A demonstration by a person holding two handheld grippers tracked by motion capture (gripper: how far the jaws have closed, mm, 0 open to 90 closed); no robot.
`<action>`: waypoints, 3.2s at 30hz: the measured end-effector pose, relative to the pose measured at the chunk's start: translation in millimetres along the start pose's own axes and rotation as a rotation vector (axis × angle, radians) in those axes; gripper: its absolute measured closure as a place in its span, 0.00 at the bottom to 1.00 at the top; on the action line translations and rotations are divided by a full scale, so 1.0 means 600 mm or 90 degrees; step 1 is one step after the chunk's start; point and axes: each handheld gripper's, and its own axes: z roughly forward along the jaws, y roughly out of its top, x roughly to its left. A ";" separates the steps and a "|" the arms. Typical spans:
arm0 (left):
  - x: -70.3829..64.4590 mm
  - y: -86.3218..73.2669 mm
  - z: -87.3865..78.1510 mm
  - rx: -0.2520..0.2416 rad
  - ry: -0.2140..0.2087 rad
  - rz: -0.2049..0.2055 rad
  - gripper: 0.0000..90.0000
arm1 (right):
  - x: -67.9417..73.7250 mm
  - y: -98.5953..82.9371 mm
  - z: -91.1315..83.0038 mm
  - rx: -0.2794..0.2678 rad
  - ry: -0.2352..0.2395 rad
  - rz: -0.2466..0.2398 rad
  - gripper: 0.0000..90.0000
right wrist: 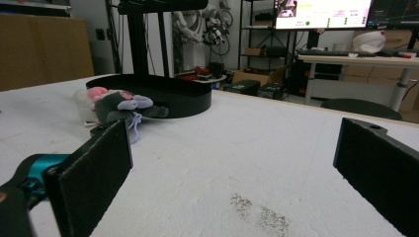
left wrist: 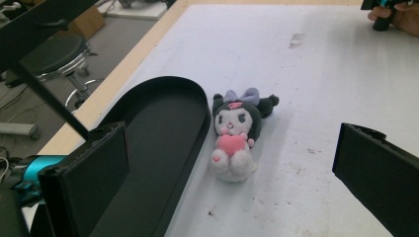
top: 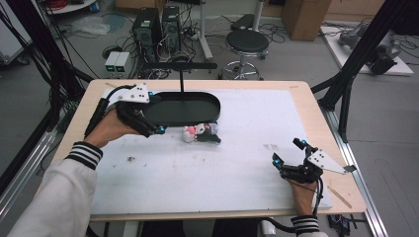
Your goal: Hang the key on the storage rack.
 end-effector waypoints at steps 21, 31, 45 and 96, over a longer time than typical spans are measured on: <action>0.005 0.007 0.127 0.122 -0.062 0.002 0.02 | -0.001 0.000 0.000 -0.001 0.001 0.003 0.01; 0.003 0.001 0.177 0.185 -0.070 0.009 0.02 | -0.001 0.000 0.000 -0.003 0.001 0.006 0.01; -0.004 -0.017 0.224 0.267 -0.073 0.015 0.02 | -0.002 0.000 0.000 -0.004 -0.001 0.005 0.01; -0.012 -0.037 0.277 0.370 -0.059 0.022 0.55 | -0.003 0.000 -0.001 -0.005 0.000 0.013 0.01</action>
